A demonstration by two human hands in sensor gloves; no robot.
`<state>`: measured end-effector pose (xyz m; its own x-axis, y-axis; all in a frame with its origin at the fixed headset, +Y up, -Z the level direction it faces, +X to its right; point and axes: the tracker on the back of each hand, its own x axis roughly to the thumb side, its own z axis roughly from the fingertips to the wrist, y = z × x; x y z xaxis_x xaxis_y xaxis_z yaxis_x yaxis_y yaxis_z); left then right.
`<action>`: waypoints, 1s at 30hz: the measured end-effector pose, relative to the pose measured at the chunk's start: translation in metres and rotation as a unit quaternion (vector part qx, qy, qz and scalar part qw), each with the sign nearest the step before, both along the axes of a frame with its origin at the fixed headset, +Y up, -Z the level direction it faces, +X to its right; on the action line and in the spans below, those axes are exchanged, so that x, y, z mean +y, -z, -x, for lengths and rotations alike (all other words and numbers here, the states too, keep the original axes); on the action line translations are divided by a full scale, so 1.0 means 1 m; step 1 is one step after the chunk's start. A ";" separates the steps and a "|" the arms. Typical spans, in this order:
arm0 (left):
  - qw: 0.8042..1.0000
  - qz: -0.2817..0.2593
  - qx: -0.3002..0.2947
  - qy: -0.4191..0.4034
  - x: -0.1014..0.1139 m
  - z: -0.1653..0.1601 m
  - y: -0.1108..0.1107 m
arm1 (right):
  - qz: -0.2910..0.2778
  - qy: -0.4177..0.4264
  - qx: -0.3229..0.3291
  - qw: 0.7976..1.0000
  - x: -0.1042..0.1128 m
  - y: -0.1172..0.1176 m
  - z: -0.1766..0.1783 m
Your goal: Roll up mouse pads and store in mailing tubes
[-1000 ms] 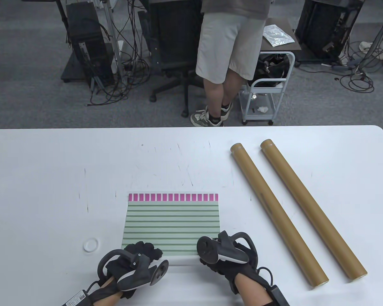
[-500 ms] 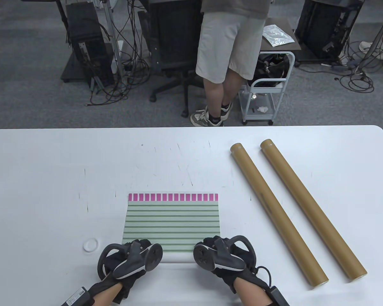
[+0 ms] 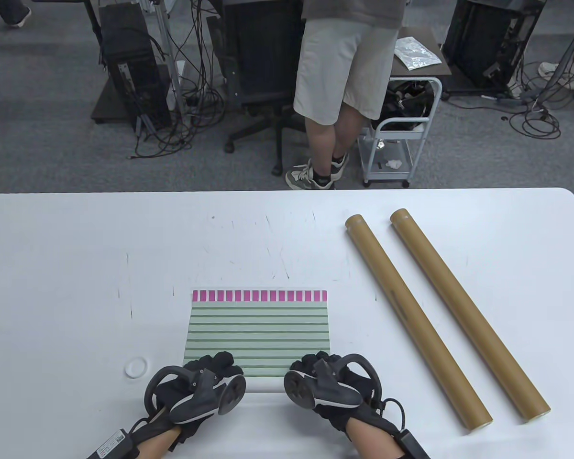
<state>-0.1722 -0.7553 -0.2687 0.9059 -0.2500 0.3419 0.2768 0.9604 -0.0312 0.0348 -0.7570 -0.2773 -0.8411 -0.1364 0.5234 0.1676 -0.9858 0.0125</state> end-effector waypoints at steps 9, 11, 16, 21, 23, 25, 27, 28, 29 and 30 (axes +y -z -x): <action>1.000 0.014 0.013 -0.020 0.000 0.003 0.007 | -0.006 0.042 -0.022 0.999 0.000 0.002 0.007; 0.999 0.035 0.014 -0.035 0.001 0.005 0.008 | -0.003 0.034 -0.013 0.999 0.001 -0.001 0.009; 0.997 0.070 -0.001 -0.020 0.004 0.003 -0.002 | 0.037 0.047 -0.004 0.998 0.002 -0.005 0.009; 0.999 0.038 -0.023 0.000 0.001 -0.002 -0.011 | 0.019 0.035 -0.007 0.999 0.001 -0.005 0.012; 1.000 0.015 -0.025 -0.004 0.002 -0.002 -0.013 | 0.020 0.036 -0.010 0.999 -0.001 -0.003 0.011; 1.000 0.010 -0.014 -0.004 0.001 -0.002 -0.011 | 0.032 0.047 -0.014 0.998 -0.001 -0.001 0.009; 1.000 0.022 -0.003 -0.012 0.001 -0.003 -0.007 | 0.037 0.048 -0.018 0.998 -0.001 -0.002 0.009; 1.000 0.026 0.001 -0.015 0.000 -0.003 -0.005 | 0.038 0.040 -0.015 0.998 0.000 -0.005 0.010; 0.999 0.031 0.006 -0.019 0.000 -0.002 -0.004 | 0.022 0.031 -0.011 0.999 0.003 -0.008 0.012; 0.999 0.034 0.009 -0.022 0.000 -0.001 -0.003 | 0.005 0.033 -0.005 0.999 0.005 -0.010 0.013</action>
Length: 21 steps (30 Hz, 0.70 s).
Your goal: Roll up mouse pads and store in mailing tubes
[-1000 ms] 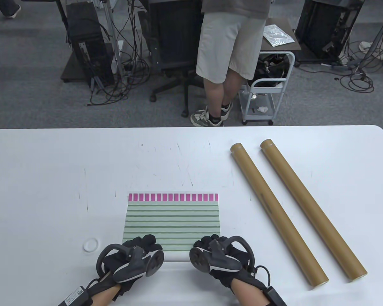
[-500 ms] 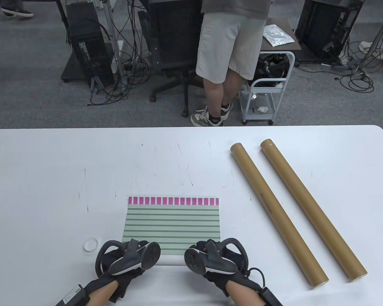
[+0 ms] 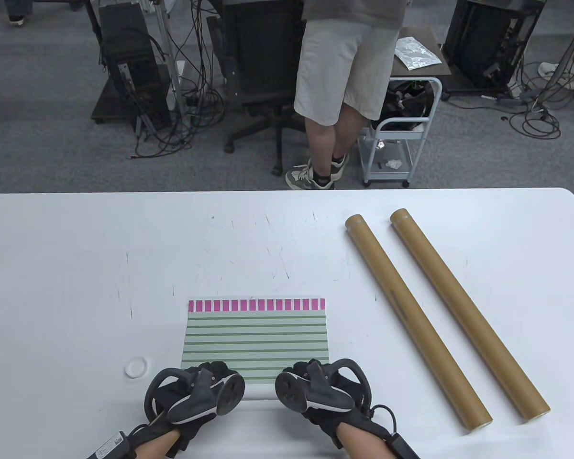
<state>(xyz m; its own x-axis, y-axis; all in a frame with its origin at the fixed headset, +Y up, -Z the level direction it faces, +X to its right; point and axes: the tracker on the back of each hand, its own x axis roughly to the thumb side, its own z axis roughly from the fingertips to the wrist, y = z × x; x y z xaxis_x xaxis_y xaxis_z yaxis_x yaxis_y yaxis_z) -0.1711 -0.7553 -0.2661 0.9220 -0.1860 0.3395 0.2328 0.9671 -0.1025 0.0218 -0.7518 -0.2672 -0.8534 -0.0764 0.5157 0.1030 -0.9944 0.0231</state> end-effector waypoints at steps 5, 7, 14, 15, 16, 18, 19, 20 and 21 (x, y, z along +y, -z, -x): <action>1.000 0.010 0.015 -0.016 -0.001 0.004 0.003 | -0.041 -0.015 0.003 0.999 -0.001 -0.003 0.008; 1.000 -0.016 -0.001 -0.003 0.002 0.003 -0.001 | -0.025 0.004 -0.003 1.000 -0.001 -0.001 0.006; 0.998 -0.052 -0.019 0.008 0.002 -0.002 -0.007 | -0.011 0.013 -0.018 1.000 -0.004 0.001 0.006; 0.998 -0.056 -0.017 0.011 0.002 -0.002 -0.006 | -0.010 0.013 -0.019 1.000 -0.004 0.002 0.006; 0.999 -0.045 -0.011 0.003 0.001 -0.002 -0.004 | -0.006 0.013 -0.022 1.000 -0.004 0.003 0.005; 0.999 -0.033 -0.001 -0.005 0.001 0.000 -0.002 | 0.008 0.018 -0.024 1.000 -0.006 0.004 0.004; 0.999 -0.032 -0.001 -0.005 0.001 0.001 -0.001 | 0.011 0.018 -0.024 0.999 -0.006 0.004 0.004; 0.999 -0.032 -0.002 -0.003 0.002 0.001 -0.001 | 0.012 0.016 -0.021 1.000 -0.006 0.003 0.004; 0.999 -0.033 -0.003 0.002 0.002 0.001 0.000 | 0.011 0.010 -0.017 1.000 -0.005 0.003 0.005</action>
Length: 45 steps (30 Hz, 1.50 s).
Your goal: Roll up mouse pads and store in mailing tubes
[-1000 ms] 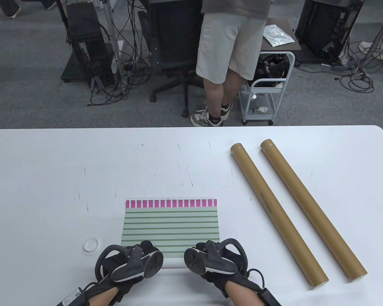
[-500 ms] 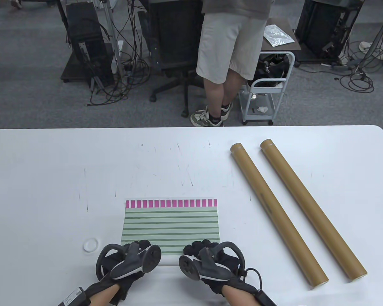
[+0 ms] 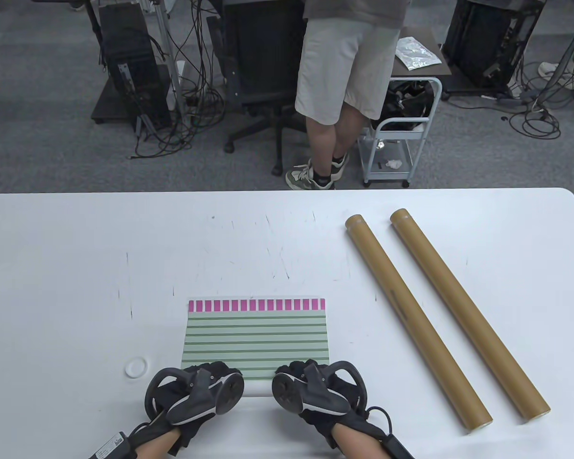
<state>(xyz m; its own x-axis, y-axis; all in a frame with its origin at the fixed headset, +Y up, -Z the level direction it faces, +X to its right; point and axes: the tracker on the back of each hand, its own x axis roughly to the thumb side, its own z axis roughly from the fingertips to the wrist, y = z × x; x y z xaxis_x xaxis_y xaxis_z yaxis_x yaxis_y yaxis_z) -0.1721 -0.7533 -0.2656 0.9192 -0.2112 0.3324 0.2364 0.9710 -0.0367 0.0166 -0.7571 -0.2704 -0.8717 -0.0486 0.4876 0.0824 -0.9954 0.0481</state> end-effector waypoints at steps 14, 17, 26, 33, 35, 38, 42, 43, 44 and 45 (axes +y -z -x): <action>0.998 0.065 -0.014 0.017 0.001 -0.003 -0.003 | -0.008 -0.005 0.043 0.999 0.005 -0.010 -0.001; 0.998 0.061 -0.015 0.023 0.001 -0.004 -0.006 | 0.006 0.007 0.036 0.999 0.003 -0.007 -0.002; 0.998 0.043 -0.017 0.040 0.002 -0.016 -0.009 | 0.076 0.026 0.037 0.996 0.001 0.000 -0.001; 0.999 0.039 -0.005 0.038 0.000 -0.015 -0.006 | 0.011 -0.004 0.043 0.999 0.005 -0.007 -0.003; 0.998 0.044 -0.002 0.034 0.000 -0.015 -0.004 | 0.023 -0.010 0.043 0.999 0.004 -0.005 -0.004; 0.998 0.023 -0.003 0.055 0.001 -0.020 -0.007 | 0.036 0.008 0.031 0.999 0.002 -0.001 -0.005; 0.998 -0.010 -0.018 0.058 -0.001 -0.021 -0.013 | 0.045 0.022 0.017 0.999 -0.001 0.004 -0.006; 0.998 -0.013 -0.020 0.062 -0.002 -0.021 -0.013 | 0.049 0.025 0.016 0.998 -0.002 0.005 -0.007; 0.997 -0.019 -0.022 0.067 -0.002 -0.021 -0.012 | 0.052 0.027 0.014 0.998 -0.002 0.005 -0.007; 0.998 -0.016 -0.018 0.065 -0.002 -0.021 -0.011 | 0.049 0.024 0.014 0.998 -0.002 0.004 -0.006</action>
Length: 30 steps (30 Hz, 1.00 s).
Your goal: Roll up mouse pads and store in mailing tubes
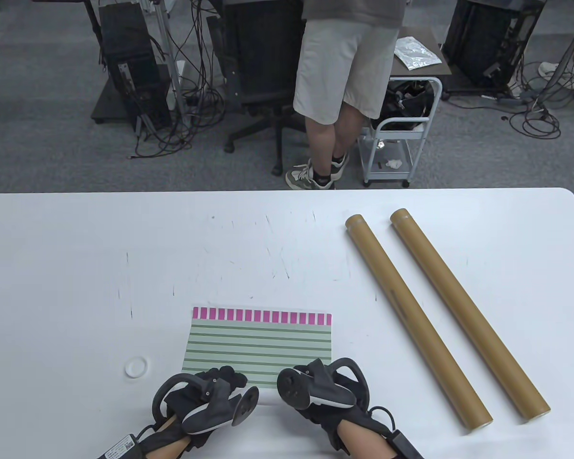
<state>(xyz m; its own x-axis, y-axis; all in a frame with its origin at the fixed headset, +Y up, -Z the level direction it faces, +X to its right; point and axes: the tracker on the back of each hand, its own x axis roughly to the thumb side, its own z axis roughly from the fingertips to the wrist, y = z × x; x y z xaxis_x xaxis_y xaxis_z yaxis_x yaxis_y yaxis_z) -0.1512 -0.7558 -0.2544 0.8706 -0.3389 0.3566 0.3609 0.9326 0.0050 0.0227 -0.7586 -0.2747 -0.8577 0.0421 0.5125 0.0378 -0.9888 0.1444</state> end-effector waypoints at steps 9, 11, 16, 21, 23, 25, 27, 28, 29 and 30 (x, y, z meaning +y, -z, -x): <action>1.000 -0.001 -0.010 -0.020 0.004 0.005 0.001 | -0.024 -0.021 0.022 0.999 0.006 -0.005 0.006; 0.997 -0.006 -0.017 -0.076 0.006 0.013 0.001 | -0.025 -0.021 0.024 0.999 0.006 -0.004 0.006; 0.998 0.002 -0.021 -0.062 0.005 0.013 0.002 | -0.019 -0.019 0.018 0.999 0.004 -0.002 0.005; 0.997 0.027 -0.001 -0.076 0.004 0.014 0.008 | -0.043 -0.011 0.021 0.999 0.013 -0.005 0.001; 0.997 0.028 0.004 -0.073 0.004 0.013 0.008 | -0.038 -0.023 0.022 0.999 0.011 -0.005 0.001; 0.998 0.022 0.005 -0.065 0.003 0.011 0.007 | -0.042 -0.047 0.023 0.998 0.007 -0.003 0.001; 0.998 0.021 0.004 -0.063 0.003 0.011 0.006 | -0.034 -0.036 0.022 0.999 0.007 -0.002 0.001; 0.998 0.022 0.004 -0.063 0.003 0.012 0.006 | -0.032 -0.032 0.020 0.999 0.006 -0.002 0.001; 0.997 0.026 0.006 -0.066 0.003 0.012 0.007 | -0.032 -0.032 0.020 0.999 0.007 -0.002 0.000; 0.997 0.030 0.003 -0.067 0.003 0.012 0.007 | -0.031 -0.030 0.020 0.999 0.008 -0.002 0.000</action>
